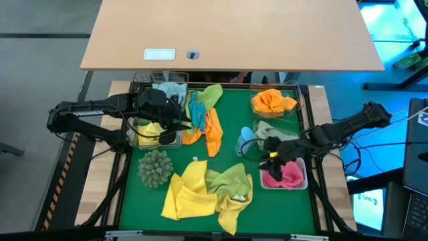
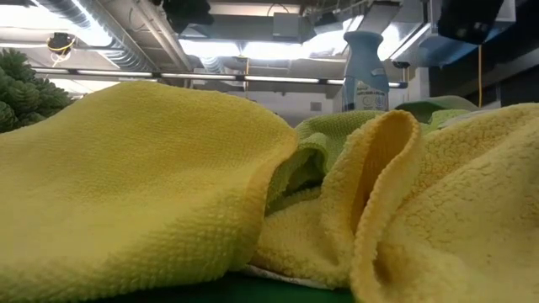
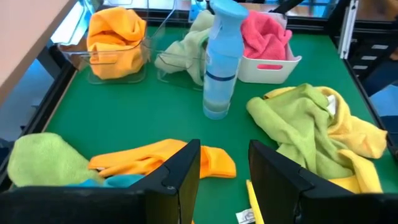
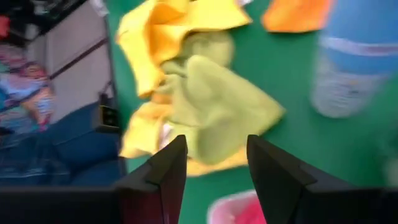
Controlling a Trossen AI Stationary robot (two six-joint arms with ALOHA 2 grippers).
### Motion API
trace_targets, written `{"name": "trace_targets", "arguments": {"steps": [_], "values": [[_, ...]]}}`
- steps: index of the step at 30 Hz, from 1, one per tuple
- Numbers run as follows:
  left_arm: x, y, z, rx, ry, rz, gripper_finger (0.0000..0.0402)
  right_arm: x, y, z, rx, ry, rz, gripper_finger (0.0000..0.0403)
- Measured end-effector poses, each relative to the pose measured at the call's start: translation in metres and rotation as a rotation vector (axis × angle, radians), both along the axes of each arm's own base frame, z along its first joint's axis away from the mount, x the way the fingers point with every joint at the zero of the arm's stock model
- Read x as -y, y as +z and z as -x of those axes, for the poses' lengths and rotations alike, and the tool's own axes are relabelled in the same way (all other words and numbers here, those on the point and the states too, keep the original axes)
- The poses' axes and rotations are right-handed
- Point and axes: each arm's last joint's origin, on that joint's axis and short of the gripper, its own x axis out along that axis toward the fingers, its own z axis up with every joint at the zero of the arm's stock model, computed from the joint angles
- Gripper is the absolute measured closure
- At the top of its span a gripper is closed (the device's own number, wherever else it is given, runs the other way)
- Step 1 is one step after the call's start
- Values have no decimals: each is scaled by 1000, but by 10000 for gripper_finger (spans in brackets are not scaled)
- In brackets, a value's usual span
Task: Sort microfiber towel by color & place in baskets
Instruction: Put the light green microfiber towel into the bottom right transparent bin
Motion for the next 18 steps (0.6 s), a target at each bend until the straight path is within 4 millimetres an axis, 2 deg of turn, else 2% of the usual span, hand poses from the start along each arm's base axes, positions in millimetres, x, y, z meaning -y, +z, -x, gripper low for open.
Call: {"name": "trace_targets", "arguments": {"steps": [4, 11, 18], "values": [[0, 0, 0, -1, 2, -1, 272, -10, -13, -16, -8, 74, -39, 236], [0, 0, 0, -2, 2, -1, 272, -24, -52, -42, -177, 124, -37, 236], [0, 0, 0, -2, 2, -1, 272, -45, -87, -54, -282, 206, 26, 236]]}}
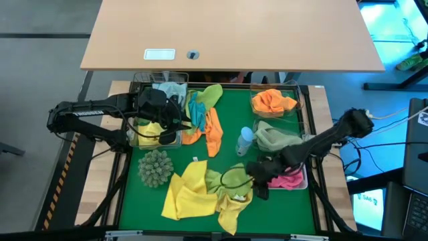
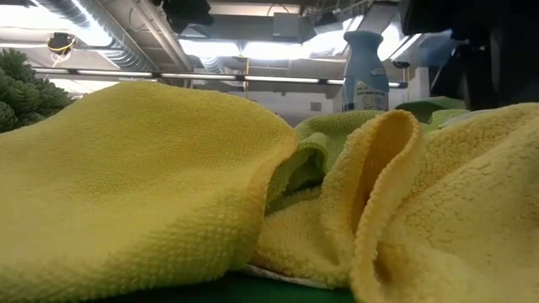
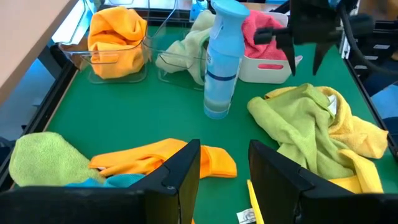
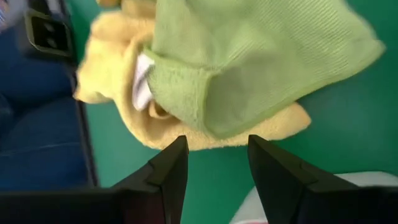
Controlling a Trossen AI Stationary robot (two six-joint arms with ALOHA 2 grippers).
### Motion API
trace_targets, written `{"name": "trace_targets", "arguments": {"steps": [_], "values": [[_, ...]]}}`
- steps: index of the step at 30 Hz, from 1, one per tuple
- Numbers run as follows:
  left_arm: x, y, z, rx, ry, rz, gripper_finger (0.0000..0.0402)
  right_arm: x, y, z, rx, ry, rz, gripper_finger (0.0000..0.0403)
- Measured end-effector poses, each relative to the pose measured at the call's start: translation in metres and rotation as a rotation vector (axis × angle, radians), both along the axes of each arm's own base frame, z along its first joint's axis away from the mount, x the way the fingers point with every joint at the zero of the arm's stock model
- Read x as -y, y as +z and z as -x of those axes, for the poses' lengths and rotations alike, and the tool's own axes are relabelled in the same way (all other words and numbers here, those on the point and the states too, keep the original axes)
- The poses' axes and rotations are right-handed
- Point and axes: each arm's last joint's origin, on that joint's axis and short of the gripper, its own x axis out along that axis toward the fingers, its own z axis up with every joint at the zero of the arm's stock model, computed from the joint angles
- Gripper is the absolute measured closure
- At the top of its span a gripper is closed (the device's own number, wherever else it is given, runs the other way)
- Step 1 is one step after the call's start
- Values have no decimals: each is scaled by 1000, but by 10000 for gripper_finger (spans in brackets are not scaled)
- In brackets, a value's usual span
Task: Sort microfiber towel by color & place in baskets
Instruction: Put the light green microfiber towel into the bottom right transparent bin
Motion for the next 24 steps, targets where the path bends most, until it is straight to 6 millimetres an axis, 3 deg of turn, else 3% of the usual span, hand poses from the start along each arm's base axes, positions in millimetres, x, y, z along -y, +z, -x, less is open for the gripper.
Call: {"name": "trace_targets", "arguments": {"steps": [7, 11, 17, 20, 24], "values": [[0, 0, 0, 0, 0, 0, 272, -20, -13, -9, 91, 89, 38, 236], [0, 0, 0, 0, 0, 0, 272, -22, -15, -14, 154, 63, 99, 236], [0, 0, 0, 0, 0, 0, 272, -23, -27, -17, 115, 89, 122, 243], [0, 0, 0, 0, 0, 0, 272, -24, -30, -18, 110, 122, 118, 272], [0, 0, 0, 0, 0, 0, 272, -25, -29, -18, 115, 128, 110, 344]]}}
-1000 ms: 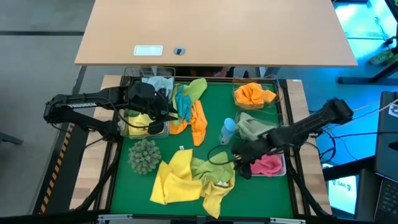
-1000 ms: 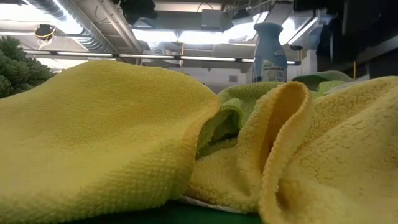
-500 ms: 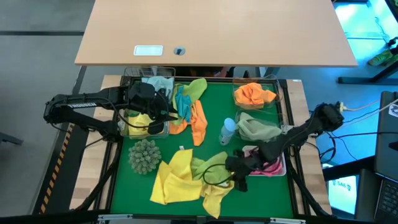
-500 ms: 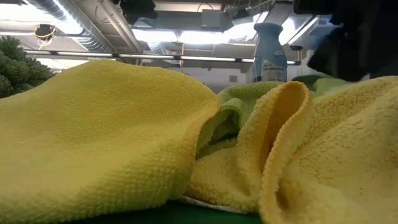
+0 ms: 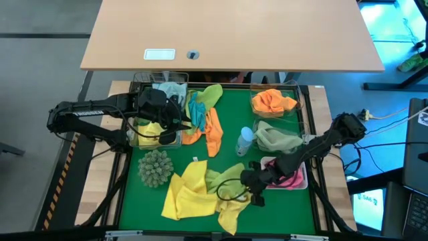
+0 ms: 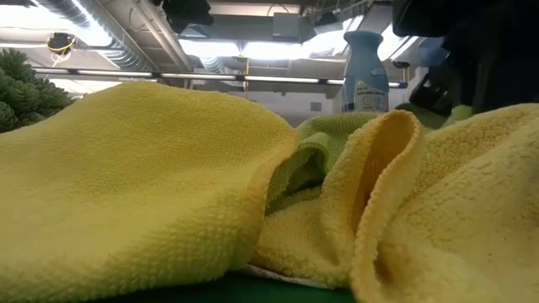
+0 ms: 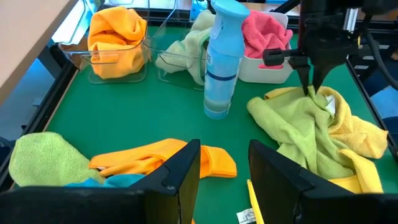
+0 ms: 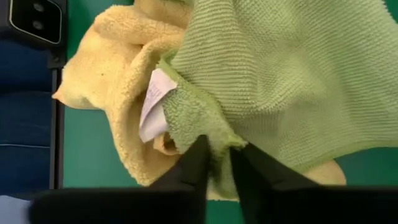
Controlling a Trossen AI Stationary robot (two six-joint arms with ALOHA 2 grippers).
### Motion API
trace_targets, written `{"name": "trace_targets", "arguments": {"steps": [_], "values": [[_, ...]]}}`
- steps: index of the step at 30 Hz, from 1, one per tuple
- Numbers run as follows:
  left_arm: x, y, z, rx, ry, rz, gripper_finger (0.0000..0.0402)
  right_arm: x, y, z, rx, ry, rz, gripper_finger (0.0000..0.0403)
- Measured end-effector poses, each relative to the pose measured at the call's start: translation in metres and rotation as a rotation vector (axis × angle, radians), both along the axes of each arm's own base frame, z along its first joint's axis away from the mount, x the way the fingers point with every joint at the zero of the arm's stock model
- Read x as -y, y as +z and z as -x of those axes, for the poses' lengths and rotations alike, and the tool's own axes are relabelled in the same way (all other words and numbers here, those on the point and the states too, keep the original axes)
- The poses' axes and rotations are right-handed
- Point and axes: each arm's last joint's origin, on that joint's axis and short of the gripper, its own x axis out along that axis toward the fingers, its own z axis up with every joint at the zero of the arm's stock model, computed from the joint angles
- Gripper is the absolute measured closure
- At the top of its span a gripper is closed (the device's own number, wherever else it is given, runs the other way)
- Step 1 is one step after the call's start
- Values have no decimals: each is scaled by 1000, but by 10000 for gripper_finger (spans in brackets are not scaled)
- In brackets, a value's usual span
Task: Sort microfiber towel by color & place in baskets
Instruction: Put the light green microfiber towel into the bottom right transparent bin
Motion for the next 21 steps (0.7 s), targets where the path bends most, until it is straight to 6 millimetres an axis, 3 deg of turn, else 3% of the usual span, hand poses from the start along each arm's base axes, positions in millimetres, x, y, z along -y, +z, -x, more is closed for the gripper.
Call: {"name": "trace_targets", "arguments": {"steps": [3, 9, 14, 21], "values": [[0, 0, 0, 0, 0, 0, 272, 0, 0, 0, 0, 1, -1, 392], [0, 0, 0, 0, 0, 0, 272, -4, 18, -4, 12, 42, -40, 390], [0, 0, 0, 0, 0, 0, 272, -2, 62, -1, 51, 85, -3, 394], [0, 0, 0, 0, 0, 0, 272, 15, 144, 18, 130, 20, 120, 397]]}}
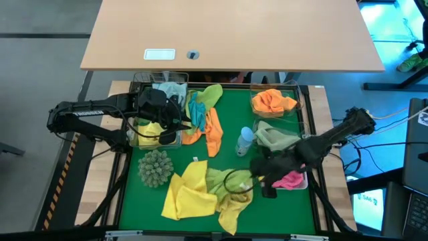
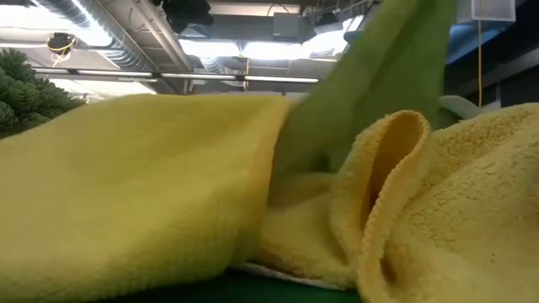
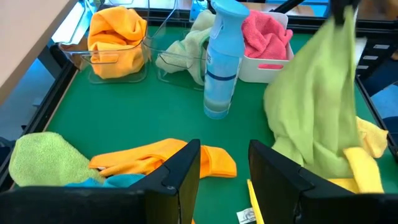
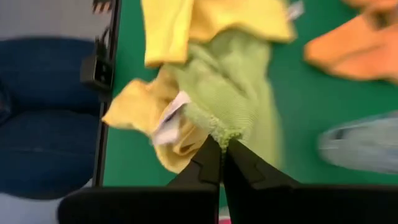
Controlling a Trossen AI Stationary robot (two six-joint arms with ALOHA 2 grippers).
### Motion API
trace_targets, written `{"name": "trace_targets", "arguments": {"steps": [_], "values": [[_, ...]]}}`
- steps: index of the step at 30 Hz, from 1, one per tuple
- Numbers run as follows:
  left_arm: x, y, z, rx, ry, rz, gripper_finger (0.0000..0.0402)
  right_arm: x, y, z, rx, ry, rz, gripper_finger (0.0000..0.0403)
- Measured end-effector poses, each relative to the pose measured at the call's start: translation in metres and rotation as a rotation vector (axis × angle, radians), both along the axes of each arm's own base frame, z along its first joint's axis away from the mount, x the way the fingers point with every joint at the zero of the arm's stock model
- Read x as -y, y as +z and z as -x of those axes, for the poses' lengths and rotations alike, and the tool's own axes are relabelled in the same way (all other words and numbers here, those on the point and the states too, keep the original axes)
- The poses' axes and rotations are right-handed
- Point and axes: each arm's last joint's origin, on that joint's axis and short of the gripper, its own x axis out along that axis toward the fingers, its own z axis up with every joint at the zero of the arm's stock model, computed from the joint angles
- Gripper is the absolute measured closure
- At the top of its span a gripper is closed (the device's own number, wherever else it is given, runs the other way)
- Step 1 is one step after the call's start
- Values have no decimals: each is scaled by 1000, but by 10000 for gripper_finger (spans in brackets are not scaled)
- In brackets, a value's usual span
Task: Sort microfiber towel by color & place in baskets
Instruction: Put the light green microfiber towel into the bottom right transparent bin
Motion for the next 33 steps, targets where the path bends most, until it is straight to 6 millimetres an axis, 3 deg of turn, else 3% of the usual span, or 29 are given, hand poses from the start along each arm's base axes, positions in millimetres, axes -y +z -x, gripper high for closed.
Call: {"name": "trace_targets", "arguments": {"steps": [8, 15, 22, 33], "values": [[0, 0, 0, 0, 0, 0, 272, 25, 90, 30, 175, -76, 152, 399], [0, 0, 0, 0, 0, 0, 272, 46, 147, 61, 288, -147, 210, 401], [0, 0, 0, 0, 0, 0, 272, 69, 183, 95, 358, -226, 264, 401], [0, 0, 0, 0, -1, 0, 272, 102, 215, 143, 532, -360, 363, 402]]}}
